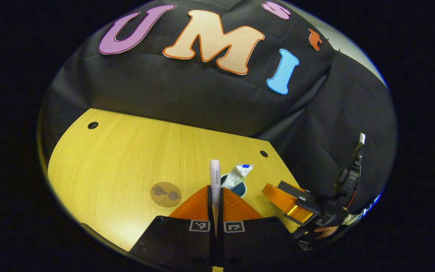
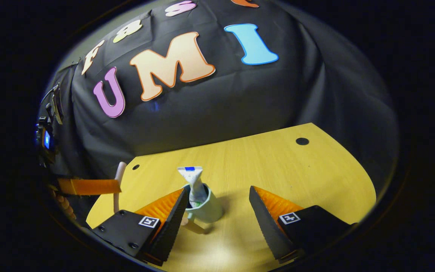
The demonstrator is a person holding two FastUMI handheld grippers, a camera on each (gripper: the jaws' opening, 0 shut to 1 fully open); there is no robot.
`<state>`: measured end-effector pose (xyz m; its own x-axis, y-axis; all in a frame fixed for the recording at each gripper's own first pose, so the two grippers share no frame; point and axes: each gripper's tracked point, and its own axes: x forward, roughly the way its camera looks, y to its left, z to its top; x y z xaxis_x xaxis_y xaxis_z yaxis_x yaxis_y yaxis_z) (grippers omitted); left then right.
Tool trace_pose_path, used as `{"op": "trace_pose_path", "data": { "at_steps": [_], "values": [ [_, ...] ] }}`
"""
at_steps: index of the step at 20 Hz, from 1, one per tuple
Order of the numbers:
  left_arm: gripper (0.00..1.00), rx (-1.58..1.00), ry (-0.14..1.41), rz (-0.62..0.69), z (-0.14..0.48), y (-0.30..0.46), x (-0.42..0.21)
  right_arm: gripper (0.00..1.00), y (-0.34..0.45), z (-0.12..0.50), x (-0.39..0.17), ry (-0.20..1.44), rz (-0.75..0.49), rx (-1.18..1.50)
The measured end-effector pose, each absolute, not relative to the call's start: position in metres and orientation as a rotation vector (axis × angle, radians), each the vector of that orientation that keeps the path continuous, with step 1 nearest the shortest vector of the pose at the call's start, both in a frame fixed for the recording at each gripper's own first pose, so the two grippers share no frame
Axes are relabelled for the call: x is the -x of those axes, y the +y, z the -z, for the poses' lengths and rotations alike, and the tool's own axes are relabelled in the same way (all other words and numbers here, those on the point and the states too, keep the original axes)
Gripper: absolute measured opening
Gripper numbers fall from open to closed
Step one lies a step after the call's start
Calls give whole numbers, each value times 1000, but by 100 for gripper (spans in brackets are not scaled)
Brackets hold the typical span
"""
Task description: Put the toothbrush and toothpaste on the desktop into the cup, then pick up the cup and place it on the coaster on the desktop.
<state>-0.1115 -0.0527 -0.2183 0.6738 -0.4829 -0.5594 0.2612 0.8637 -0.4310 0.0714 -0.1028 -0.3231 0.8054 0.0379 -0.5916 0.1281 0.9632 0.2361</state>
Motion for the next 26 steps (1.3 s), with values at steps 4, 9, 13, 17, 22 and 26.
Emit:
{"op": "trace_pose_path", "data": {
  "at_steps": [4,9,13,17,22,26],
  "values": [
    [0,348,614,450,210,-81,75,99,-133,322,-53,646,102,-280],
    [0,375,493,431,209,-112,34,99,-149,324,-36,665,115,-277],
    [0,383,470,384,225,-120,14,95,-154,326,-31,678,102,-270],
    [0,339,442,346,240,-118,8,94,-163,331,-30,696,94,-277],
    [0,310,450,334,253,-121,24,99,-168,327,-36,702,84,-284],
    [0,286,438,326,243,-119,42,94,-164,327,-46,710,62,-293]
  ]
}}
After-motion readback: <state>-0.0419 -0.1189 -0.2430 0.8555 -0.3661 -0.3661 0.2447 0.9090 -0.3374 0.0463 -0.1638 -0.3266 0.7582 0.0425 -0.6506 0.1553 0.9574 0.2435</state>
